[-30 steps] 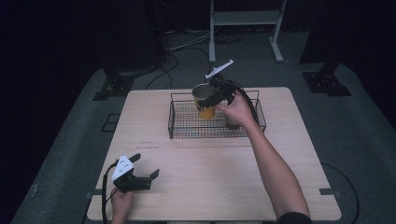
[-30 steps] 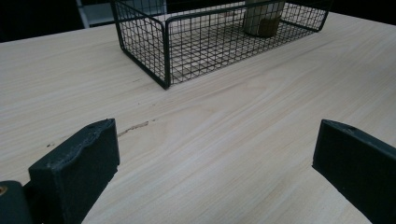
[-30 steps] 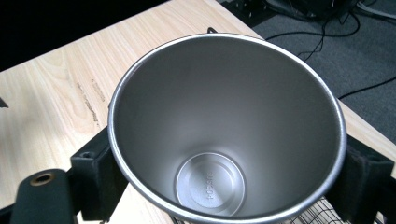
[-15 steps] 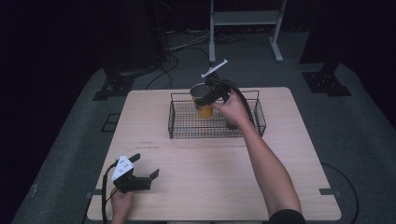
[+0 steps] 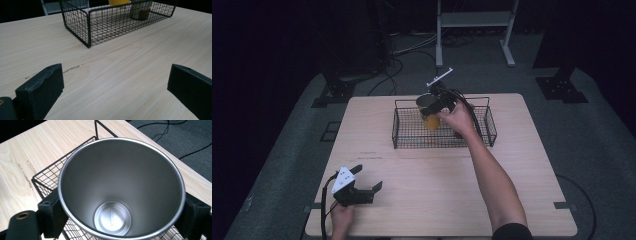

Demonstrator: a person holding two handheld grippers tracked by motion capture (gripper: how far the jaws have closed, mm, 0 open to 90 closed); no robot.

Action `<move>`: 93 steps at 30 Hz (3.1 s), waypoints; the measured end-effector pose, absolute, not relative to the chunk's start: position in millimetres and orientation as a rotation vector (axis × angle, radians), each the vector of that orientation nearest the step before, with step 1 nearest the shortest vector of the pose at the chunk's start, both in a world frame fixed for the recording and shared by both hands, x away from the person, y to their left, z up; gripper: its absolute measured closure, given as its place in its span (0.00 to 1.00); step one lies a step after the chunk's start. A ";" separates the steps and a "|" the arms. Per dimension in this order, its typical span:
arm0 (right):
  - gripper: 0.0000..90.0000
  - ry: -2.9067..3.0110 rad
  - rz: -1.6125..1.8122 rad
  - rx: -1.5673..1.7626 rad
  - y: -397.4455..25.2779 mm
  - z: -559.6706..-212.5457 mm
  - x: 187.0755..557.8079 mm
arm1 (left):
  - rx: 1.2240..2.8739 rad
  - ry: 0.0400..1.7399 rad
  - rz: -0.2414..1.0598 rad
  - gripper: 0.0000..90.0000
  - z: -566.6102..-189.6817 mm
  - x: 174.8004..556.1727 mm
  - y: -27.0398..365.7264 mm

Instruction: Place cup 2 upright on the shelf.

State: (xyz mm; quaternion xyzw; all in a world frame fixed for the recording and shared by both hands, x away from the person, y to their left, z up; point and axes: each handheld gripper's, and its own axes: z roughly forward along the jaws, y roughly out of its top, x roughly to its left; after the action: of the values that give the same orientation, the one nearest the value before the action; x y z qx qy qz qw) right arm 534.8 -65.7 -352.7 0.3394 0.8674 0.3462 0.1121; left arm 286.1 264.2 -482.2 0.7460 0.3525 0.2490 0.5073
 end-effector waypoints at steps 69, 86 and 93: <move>0.14 2.557 0.936 1.008 -53.9 -409.1 531.3 | 1.793 0.851 0.598 0.00 -482.4 286.3 263.9; 0.04 2.538 1.003 1.014 -58.7 -409.0 527.9 | 1.797 0.856 0.600 0.00 -482.4 287.6 264.4; 0.02 2.520 1.085 1.021 -64.5 -402.5 526.7 | 1.799 0.859 0.598 0.00 -482.5 288.2 264.1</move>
State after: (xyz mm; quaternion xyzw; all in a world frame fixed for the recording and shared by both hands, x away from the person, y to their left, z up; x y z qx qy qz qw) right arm 526.7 -64.5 -402.5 0.3468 0.8558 0.3685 0.1070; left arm 288.2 264.1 -482.5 0.7456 0.3563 0.2477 0.5057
